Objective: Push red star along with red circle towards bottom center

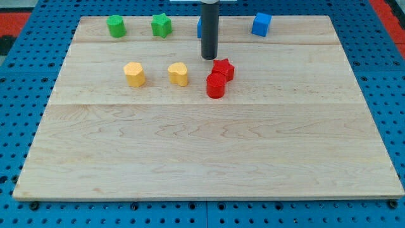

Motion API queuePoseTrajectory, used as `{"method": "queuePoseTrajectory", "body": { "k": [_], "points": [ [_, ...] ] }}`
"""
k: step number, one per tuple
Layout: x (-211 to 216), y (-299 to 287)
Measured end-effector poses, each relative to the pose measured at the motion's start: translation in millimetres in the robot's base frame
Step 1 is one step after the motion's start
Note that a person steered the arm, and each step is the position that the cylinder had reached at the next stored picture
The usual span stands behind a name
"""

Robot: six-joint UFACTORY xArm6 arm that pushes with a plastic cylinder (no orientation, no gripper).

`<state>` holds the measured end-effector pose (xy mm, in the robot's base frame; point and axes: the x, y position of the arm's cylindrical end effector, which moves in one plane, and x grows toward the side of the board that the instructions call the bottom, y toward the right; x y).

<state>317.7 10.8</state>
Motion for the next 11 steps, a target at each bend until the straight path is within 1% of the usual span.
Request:
{"method": "queuePoseTrajectory", "body": {
  "k": [1,2,3,4,5,6,7,8,9,10,11],
  "points": [
    [18.7,-13.7],
    [47.8,-34.2],
    [58.0,-33.0],
    [24.7,-47.7],
    [23.2,12.5],
    [69.7,20.1],
    [72.9,7.8],
    [41.8,38.0],
    [25.1,94.1],
    [84.8,90.3],
    [81.3,40.9]
  ]
}}
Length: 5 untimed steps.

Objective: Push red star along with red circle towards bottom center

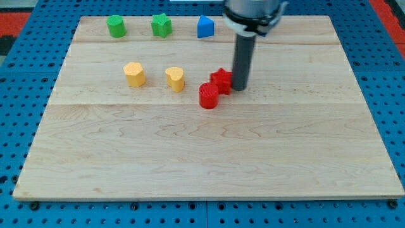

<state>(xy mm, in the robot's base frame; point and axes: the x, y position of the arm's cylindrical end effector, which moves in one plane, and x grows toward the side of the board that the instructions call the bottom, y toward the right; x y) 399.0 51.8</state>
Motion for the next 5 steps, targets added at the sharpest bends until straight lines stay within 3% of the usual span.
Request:
{"method": "queuePoseTrajectory", "body": {
  "k": [1,2,3,4,5],
  "points": [
    [-40.4,21.4],
    [-29.6,-23.5],
    [15.0,-57.9],
    [50.0,-50.5],
    [52.1,-47.3]
  ]
}}
